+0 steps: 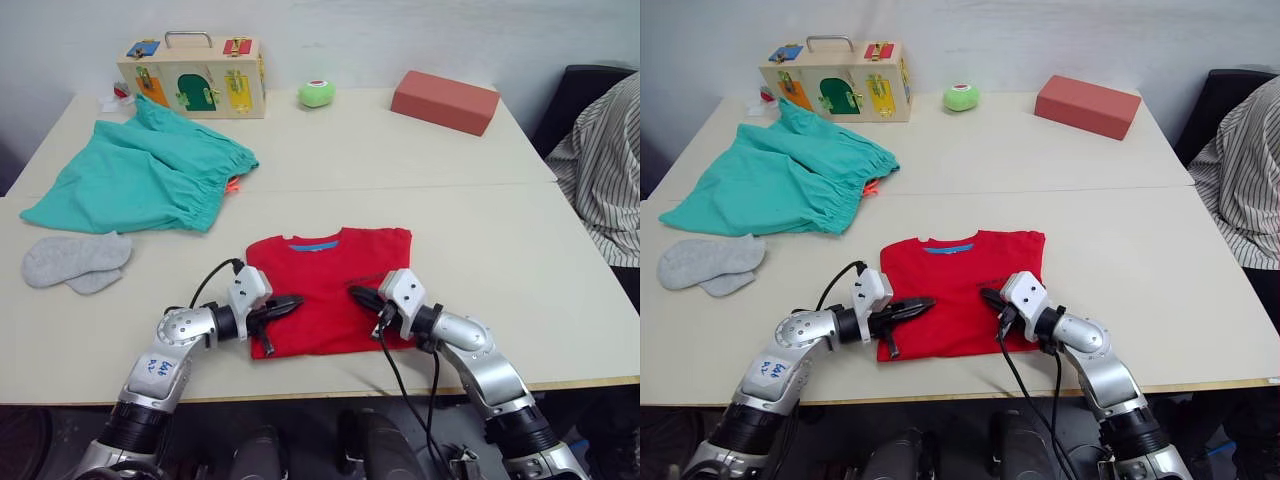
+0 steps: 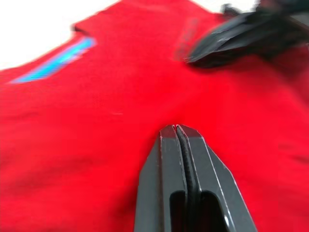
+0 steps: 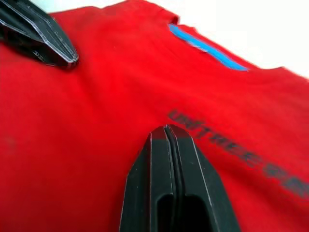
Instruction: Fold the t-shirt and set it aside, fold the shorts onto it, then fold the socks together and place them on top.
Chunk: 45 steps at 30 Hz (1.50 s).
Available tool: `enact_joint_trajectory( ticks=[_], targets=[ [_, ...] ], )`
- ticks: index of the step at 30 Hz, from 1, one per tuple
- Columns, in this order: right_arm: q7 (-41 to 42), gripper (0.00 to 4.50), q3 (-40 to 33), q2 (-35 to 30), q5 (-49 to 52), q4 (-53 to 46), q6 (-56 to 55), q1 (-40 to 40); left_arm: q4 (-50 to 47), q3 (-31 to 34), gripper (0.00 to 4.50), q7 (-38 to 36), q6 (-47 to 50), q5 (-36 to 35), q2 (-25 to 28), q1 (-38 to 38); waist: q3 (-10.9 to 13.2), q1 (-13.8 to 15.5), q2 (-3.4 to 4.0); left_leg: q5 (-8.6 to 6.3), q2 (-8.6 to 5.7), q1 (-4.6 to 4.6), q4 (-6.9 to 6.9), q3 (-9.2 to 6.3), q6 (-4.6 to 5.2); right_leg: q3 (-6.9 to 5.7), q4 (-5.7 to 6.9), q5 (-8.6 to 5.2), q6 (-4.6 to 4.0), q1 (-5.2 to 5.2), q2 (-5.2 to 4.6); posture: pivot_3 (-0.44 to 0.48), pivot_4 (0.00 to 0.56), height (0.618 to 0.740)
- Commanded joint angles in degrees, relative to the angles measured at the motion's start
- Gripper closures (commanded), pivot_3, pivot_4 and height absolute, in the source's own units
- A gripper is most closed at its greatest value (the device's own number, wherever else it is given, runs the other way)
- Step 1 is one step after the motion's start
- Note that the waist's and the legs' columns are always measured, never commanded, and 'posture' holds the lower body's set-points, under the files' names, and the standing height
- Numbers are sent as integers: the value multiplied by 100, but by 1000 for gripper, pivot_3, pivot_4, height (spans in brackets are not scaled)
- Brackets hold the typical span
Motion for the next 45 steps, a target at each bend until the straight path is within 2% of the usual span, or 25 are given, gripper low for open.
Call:
enact_joint_trajectory(
  ticks=[1,4,7,11,14,17,21,25,29,38,42,45],
  targets=[
    [-490,4500,-584,1,23,235,116,59,212,359,4449,372,-87,169,-7,192,-1,-7,0,-8,0,4,0,0,14,1,2,0,0,3,0,0,150,740],
    [-726,4500,-810,26,38,355,316,96,242,521,4449,407,-276,82,-72,259,-2,-7,-2,-7,3,10,-5,0,11,1,4,0,-1,5,1,0,150,740],
    [-582,4500,-891,102,296,53,410,124,-23,852,4449,237,-301,-510,-297,96,-2,-4,-2,-5,4,8,-6,0,9,0,4,-1,-2,4,1,0,150,740],
    [-157,4500,-861,91,844,-721,720,-56,-242,1121,4449,-169,-45,-1003,-156,-142,2,-9,3,-3,4,0,-8,0,7,0,4,-1,-1,-5,2,0,150,740],
    [-238,4500,-808,175,899,-851,1088,-394,-68,1123,4449,-199,32,-977,-106,-476,2,-7,2,-2,3,-2,-7,-1,4,-1,4,-1,-1,-7,2,0,150,740],
    [-257,4500,-411,270,517,-421,1281,-935,402,812,4449,-175,-10,-640,-207,-985,2,-4,1,-1,1,-1,-5,-1,5,-2,4,0,-1,-5,2,0,150,740],
    [-320,4500,-55,394,54,387,1119,-1358,850,323,4449,-277,-196,-152,-280,-1182,1,-6,0,12,-1,-2,-15,0,-21,-6,-5,-1,-1,-6,3,0,150,740],
    [-779,4500,-167,686,-262,1624,491,-1739,1525,218,4449,282,-287,298,-586,-1296,1,-21,0,16,-1,-27,-14,15,-19,-3,-12,-2,-1,-35,3,0,150,740],
    [-1197,4500,-577,788,-242,2240,23,-1912,1898,460,4449,916,-389,539,-752,-1300,0,-14,-2,19,0,-40,8,21,-12,2,6,0,1,-50,0,0,150,740],
    [-1755,4500,-1239,698,-206,2774,-28,-1948,2106,940,4449,1515,-651,523,-849,-1216,0,-18,-2,21,1,6,-9,9,-18,2,9,7,4,-4,-3,0,150,740],
    [-1835,4500,-1514,657,-52,2765,-3,-1966,2026,998,4449,1346,-855,387,-872,-1226,0,-8,-2,22,0,5,-9,11,-21,2,6,7,4,-3,-4,0,150,740],
    [-1367,4500,-1554,668,257,2205,-197,-1854,1645,1007,4449,833,-1103,115,-803,-1166,0,-5,-2,22,-2,-1,-9,11,-20,0,4,7,4,-6,-6,0,150,740]
  ],
)
